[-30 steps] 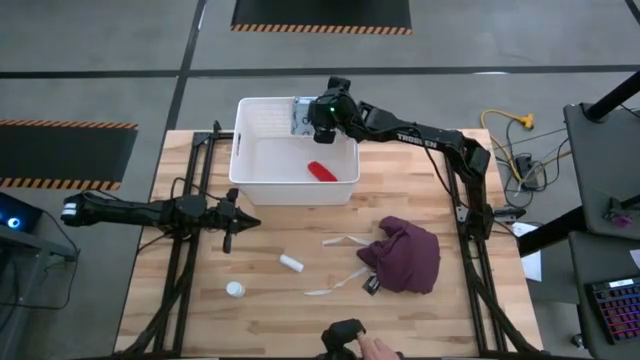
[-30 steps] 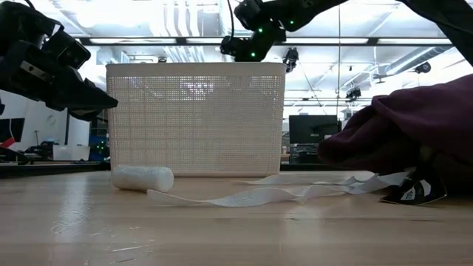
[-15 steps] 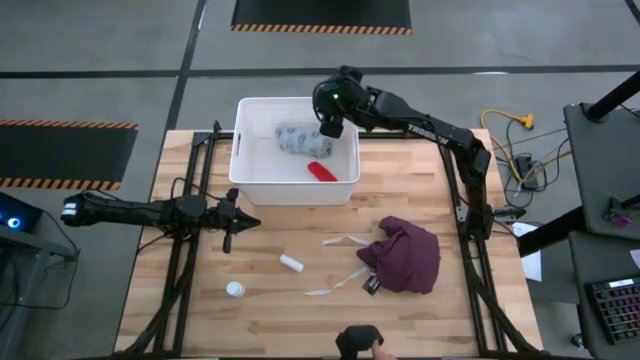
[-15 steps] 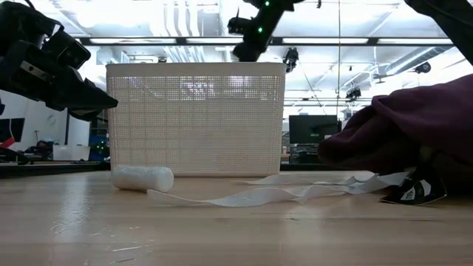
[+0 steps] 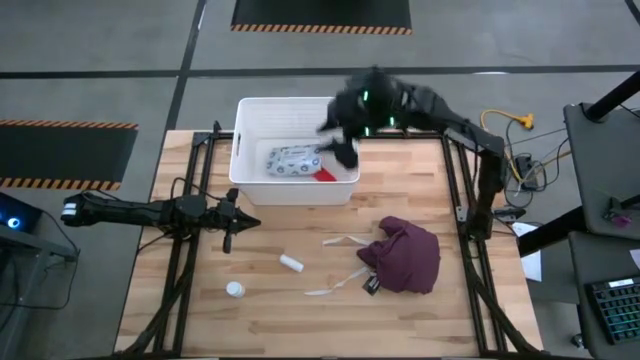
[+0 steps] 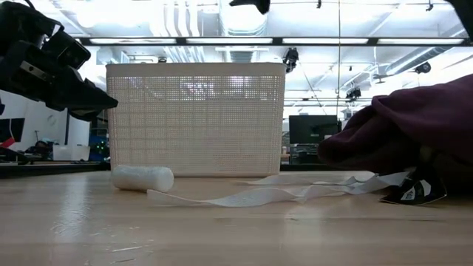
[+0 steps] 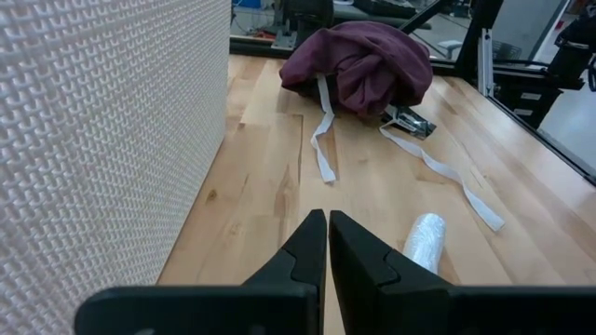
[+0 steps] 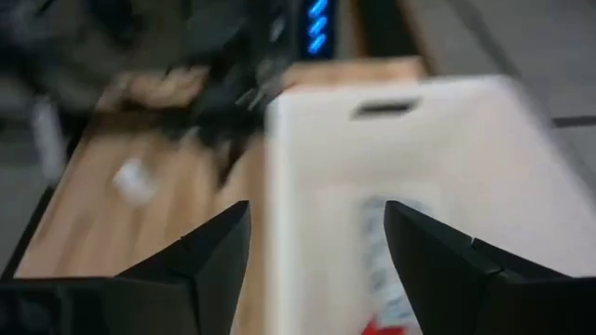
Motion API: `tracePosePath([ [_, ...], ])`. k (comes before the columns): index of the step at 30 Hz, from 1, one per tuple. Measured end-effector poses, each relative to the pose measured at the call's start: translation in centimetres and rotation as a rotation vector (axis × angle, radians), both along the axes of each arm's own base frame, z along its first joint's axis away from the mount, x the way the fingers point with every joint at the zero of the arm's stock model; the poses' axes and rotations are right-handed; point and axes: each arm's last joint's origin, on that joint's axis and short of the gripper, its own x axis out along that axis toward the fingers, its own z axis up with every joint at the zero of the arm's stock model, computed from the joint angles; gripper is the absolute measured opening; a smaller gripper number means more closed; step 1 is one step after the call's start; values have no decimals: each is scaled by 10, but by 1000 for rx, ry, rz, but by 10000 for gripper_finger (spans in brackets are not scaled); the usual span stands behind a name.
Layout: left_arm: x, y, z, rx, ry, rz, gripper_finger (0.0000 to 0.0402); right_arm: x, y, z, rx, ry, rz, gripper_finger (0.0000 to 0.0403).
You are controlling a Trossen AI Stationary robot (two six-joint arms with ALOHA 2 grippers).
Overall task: Pick & place medical supplies in basket/bin
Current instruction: Put the white rolled gauze into the white bin
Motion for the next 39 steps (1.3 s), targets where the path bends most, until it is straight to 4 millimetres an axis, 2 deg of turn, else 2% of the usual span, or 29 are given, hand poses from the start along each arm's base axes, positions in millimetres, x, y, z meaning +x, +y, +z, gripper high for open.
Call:
tracePosePath([
  [7, 0, 0, 0, 0, 0, -1, 0, 13, 89, -46, -53, 265, 161, 233],
  [12, 0, 0, 0, 0, 0, 0, 0, 15, 131, -88, 32, 432, 154, 233],
  [19, 0, 0, 0, 0, 0, 0, 0, 23, 177, -132, 69, 412, 201, 226],
  [24, 0, 0, 0, 0, 0, -1, 0, 34, 193, -155, 87, 275, 124, 221],
  [30, 0, 0, 0, 0, 0, 0, 0, 42, 197, -187, 80, 110, -30, 221],
  [39, 0, 0, 0, 0, 2, -1, 0, 59, 202, -245, 46, 2, -52, 221],
])
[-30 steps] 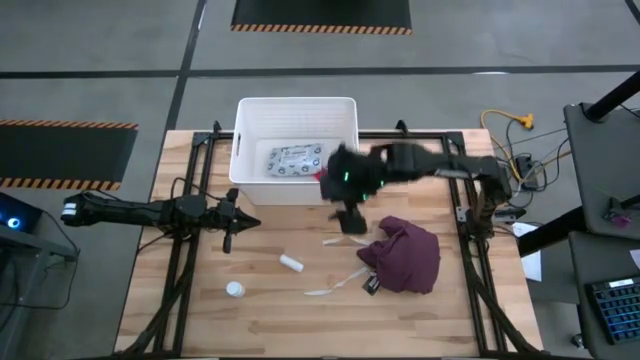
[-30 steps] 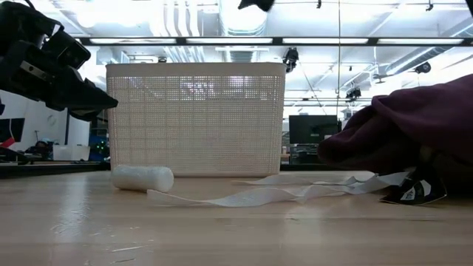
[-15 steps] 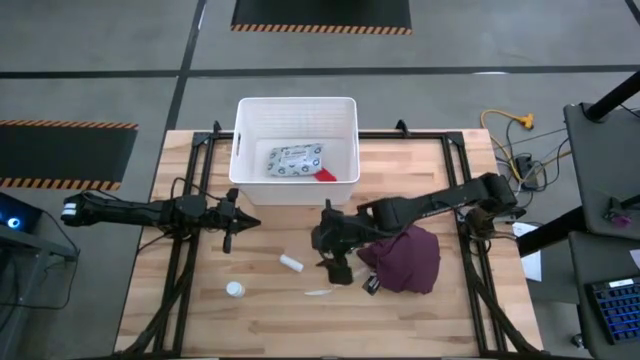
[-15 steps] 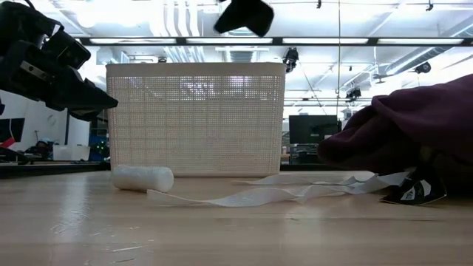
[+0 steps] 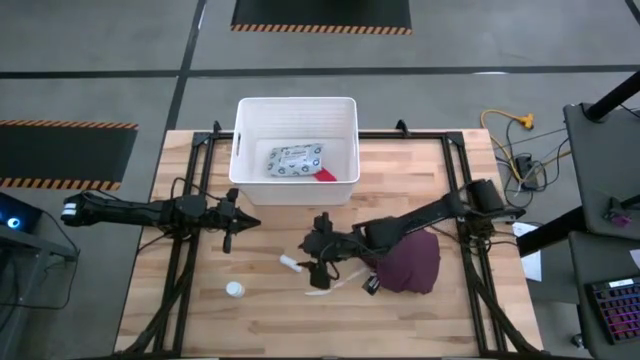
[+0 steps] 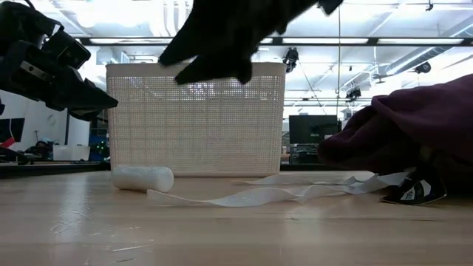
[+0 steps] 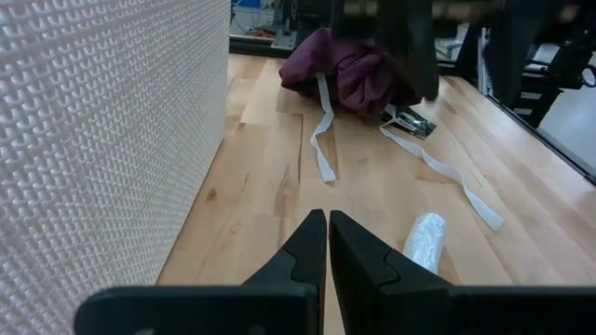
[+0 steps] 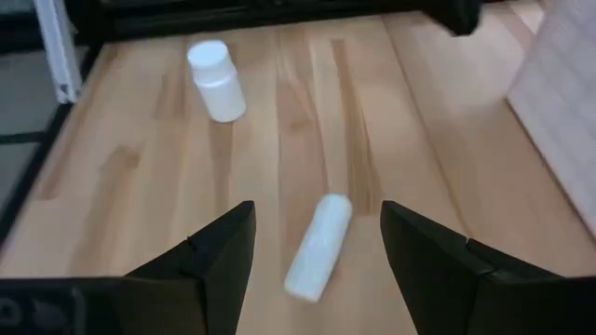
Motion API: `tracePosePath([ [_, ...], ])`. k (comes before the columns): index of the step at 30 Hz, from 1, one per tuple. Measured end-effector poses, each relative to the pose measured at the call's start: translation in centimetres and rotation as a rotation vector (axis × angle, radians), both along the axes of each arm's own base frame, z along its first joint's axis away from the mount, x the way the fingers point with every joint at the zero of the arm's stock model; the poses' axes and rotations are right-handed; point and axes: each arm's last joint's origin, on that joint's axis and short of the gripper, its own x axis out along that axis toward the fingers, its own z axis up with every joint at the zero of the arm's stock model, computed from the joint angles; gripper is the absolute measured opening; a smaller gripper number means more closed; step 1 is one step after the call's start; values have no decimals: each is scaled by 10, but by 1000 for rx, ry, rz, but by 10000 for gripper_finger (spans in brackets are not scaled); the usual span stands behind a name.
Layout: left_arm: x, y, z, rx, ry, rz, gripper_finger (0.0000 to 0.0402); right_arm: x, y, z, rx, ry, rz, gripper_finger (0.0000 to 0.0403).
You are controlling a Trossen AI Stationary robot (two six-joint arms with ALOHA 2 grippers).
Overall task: Pick & place medical supplies in basket/bin
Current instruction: Put the white rolled gauze into the white bin
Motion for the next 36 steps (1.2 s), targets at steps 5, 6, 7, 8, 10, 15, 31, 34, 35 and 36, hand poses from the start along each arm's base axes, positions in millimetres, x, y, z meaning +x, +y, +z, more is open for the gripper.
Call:
tracePosePath([
  [5, 0, 0, 0, 0, 2, 0, 0, 14, 4, -30, 6, 35, -11, 221],
  [6, 0, 0, 0, 0, 2, 0, 0, 16, 5, -36, 6, 45, -14, 221],
  [7, 0, 0, 0, 0, 2, -1, 0, 19, 6, -41, 5, 53, -14, 222],
  [8, 0, 0, 0, 0, 3, 0, 0, 22, 7, -46, 2, 62, -14, 222],
  [10, 0, 0, 0, 0, 2, 0, 0, 28, 9, -55, 3, 77, -14, 222],
  [15, 0, 0, 0, 0, 4, -1, 0, 42, 11, -72, -53, 147, -65, 222],
  [31, 0, 0, -1, 0, 6, 0, 0, 55, 13, -80, -97, 331, -99, 166],
  [34, 0, 0, -1, 0, 7, 0, 0, 58, 14, -73, -116, 319, -77, 123],
  [35, 0, 0, -1, 0, 7, 0, 0, 60, 15, -70, -121, 312, -70, 110],
  [36, 0, 0, -1, 0, 7, 0, 0, 61, 15, -66, -128, 306, -60, 96],
])
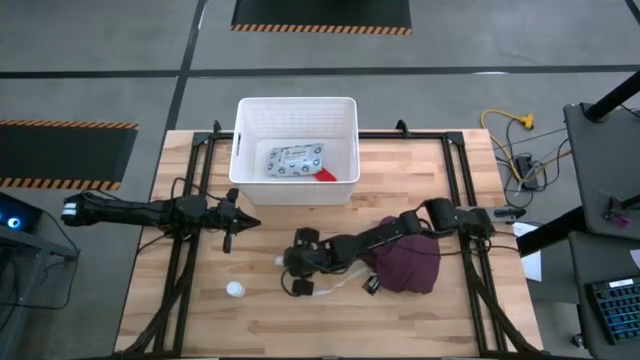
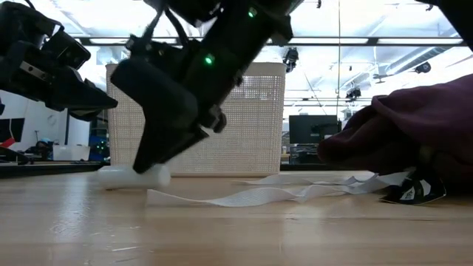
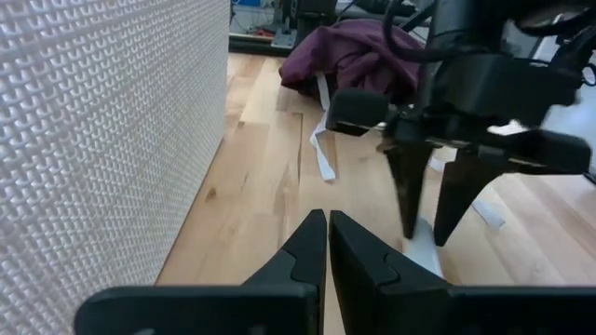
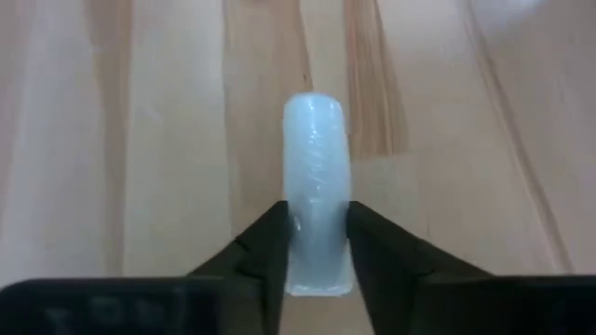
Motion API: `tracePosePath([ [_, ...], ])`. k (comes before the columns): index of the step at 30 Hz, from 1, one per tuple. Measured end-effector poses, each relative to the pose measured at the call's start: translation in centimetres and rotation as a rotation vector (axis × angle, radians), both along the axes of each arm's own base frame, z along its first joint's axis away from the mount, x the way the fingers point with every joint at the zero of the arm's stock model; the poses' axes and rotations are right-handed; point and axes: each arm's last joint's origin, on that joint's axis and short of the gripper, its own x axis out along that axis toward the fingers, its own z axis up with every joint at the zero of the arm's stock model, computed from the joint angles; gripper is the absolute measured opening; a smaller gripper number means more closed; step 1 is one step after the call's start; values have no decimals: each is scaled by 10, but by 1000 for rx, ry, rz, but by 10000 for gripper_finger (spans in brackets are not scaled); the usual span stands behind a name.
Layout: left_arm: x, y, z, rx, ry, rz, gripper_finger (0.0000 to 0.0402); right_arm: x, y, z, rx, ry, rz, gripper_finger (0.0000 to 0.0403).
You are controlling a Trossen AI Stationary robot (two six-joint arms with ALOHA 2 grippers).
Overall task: Pick & place medical supplies in basket/bin
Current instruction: Put the white rolled gauze into the white bin
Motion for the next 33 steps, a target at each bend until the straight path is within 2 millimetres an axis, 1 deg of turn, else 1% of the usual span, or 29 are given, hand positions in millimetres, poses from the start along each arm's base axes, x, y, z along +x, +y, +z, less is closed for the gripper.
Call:
tracePosePath([
  [2, 0, 0, 0, 0, 0, 0, 0, 4, 1, 8, -14, -18, 27, 70],
  [4, 0, 0, 0, 0, 0, 0, 0, 9, 1, 22, -36, -53, 61, 48],
  [8, 0, 0, 0, 0, 1, 0, 0, 18, -6, 60, -100, -86, 126, 21],
  [13, 0, 0, 0, 0, 1, 0, 0, 25, -20, 110, -150, -113, 150, 14],
  [16, 0, 0, 0, 0, 1, 0, 0, 25, -30, 143, -194, -141, 176, 14],
  [18, 0, 0, 0, 0, 1, 0, 0, 22, -38, 166, -231, -151, 200, 14],
  [21, 0, 0, 0, 0, 1, 0, 0, 11, -50, 189, -275, -175, 221, 13],
  [24, 0, 0, 0, 0, 1, 1, 0, -1, -65, 208, -294, -190, 203, 13],
  [26, 0, 0, 0, 0, 1, 1, 0, -7, -78, 218, -297, -206, 173, 13],
  [29, 0, 0, 0, 1, 0, 0, 0, -9, -104, 224, -338, -202, 99, 13],
  [33, 0, 0, 0, 1, 0, 2, 0, -9, -142, 223, -352, -183, 19, 13],
])
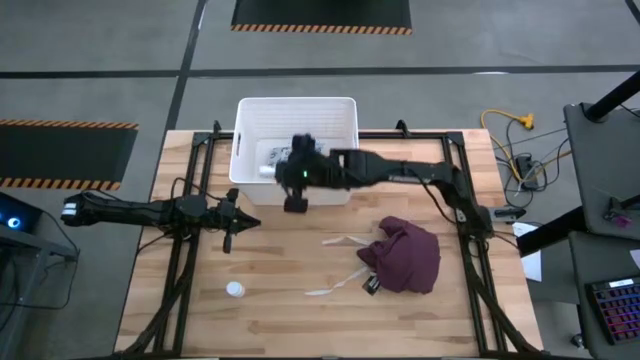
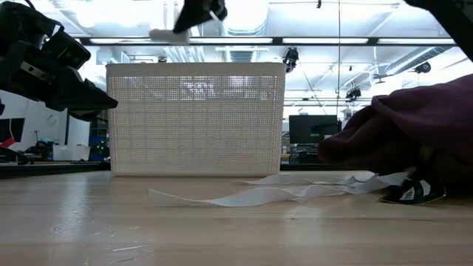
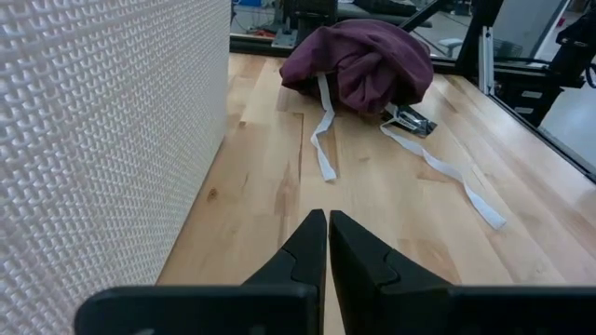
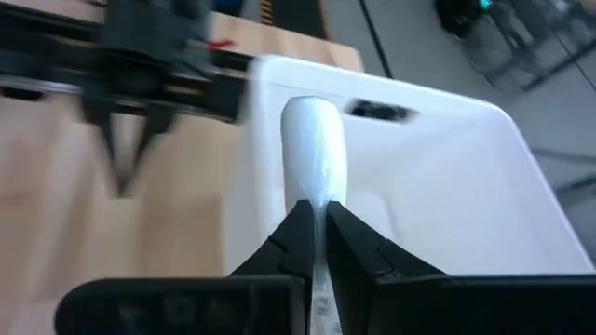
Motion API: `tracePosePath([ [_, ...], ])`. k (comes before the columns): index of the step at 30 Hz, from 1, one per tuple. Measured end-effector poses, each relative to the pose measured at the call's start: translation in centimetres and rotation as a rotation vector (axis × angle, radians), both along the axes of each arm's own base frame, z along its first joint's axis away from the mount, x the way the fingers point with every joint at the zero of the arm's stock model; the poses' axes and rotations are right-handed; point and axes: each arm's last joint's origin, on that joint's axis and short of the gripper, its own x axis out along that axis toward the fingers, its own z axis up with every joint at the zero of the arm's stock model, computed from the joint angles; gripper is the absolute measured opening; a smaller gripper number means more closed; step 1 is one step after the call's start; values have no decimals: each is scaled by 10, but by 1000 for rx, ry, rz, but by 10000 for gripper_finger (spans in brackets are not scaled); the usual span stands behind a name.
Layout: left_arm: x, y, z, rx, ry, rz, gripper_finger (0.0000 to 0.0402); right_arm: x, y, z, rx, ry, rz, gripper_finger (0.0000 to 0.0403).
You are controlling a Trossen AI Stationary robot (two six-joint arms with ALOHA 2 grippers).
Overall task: Pick & place medical supplies in basket/bin
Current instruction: Put the white rolled gauze into the white bin, then put the white pill bottle into the white bin
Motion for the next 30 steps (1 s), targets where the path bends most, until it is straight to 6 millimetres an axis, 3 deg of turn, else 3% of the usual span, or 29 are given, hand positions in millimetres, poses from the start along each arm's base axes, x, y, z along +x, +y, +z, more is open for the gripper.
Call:
tracePosePath([
  [7, 0, 0, 0, 0, 0, 0, 0, 1, -49, -11, 93, 12, 15, 23],
  [13, 0, 0, 0, 0, -1, 0, 0, -3, -71, -12, 141, -1, -63, 97],
  [23, 0, 0, 0, 0, -1, 0, 0, -3, -66, -12, 142, 1, -45, 248],
  [27, 0, 0, 0, 0, -1, 0, 0, -11, -63, -5, 248, -16, -108, 264],
  [30, 0, 0, 0, 0, -1, 0, 0, -22, -55, 17, 331, -67, -13, 255],
])
